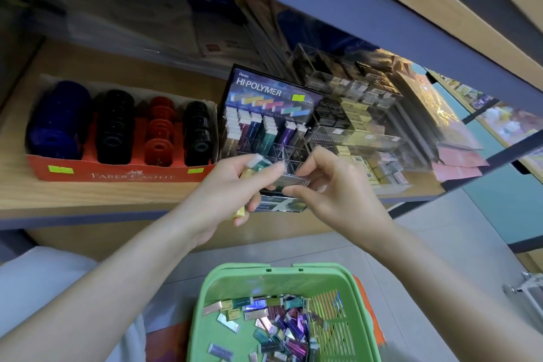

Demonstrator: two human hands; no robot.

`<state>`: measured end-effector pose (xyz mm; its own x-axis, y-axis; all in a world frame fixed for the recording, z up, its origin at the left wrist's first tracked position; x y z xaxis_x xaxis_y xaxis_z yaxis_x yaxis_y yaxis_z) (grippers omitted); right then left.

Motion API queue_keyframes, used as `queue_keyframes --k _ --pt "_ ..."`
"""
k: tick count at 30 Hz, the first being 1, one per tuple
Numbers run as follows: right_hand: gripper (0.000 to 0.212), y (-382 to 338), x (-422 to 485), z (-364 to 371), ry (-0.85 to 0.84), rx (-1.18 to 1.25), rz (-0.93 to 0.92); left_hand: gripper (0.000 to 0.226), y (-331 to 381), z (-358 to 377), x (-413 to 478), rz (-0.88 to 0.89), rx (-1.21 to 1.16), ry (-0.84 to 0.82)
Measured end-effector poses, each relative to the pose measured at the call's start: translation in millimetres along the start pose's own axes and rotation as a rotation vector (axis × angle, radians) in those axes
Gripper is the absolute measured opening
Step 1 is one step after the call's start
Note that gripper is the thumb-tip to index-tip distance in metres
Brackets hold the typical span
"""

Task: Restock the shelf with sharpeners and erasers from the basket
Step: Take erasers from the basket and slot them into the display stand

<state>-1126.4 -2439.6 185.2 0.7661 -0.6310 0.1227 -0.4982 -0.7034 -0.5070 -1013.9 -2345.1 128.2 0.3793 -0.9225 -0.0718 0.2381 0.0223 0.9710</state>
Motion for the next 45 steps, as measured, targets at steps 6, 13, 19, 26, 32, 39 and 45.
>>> queue_keyframes --k 6,13,19,26,32,39,45 --pt "0.024 4.8 4.1 0.1 -0.025 0.027 0.066 0.017 4.1 -2.8 4.7 0.091 -0.013 0.122" --pt "0.019 5.9 8.3 18.4 -0.146 -0.149 0.027 0.016 7.1 -3.3 15.3 0.153 0.026 0.211" --pt "0.015 16.8 23.3 16.0 -0.057 0.212 0.238 0.018 11.0 -12.0 21.3 0.173 -0.003 0.304" --pt "0.014 62.5 74.6 2.0 0.202 0.271 0.390 0.016 11.9 -11.9 25.3 0.151 0.009 0.285" --pt "0.015 75.0 99.1 10.5 0.233 0.025 0.243 0.018 11.0 -12.8 29.2 0.134 0.021 0.280" --pt "0.019 78.9 102.7 13.2 0.141 -0.300 0.091 0.020 11.3 -15.6 29.0 0.134 0.066 0.285" --pt "0.029 72.5 105.0 10.7 0.179 -0.459 0.008 0.014 8.8 -15.6 31.0 0.127 0.060 0.290"
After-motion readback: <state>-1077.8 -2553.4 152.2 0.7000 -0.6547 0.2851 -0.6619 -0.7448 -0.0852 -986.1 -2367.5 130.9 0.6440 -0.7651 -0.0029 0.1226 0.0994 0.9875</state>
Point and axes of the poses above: each hand's wrist, its own x-axis towards the middle knuckle, its own z-axis out of the palm, y = z × x, the point moved 4 cm from there along x, towards the middle knuckle, and after that the axes turned 7 degrees about z, right-handed, at the moved point
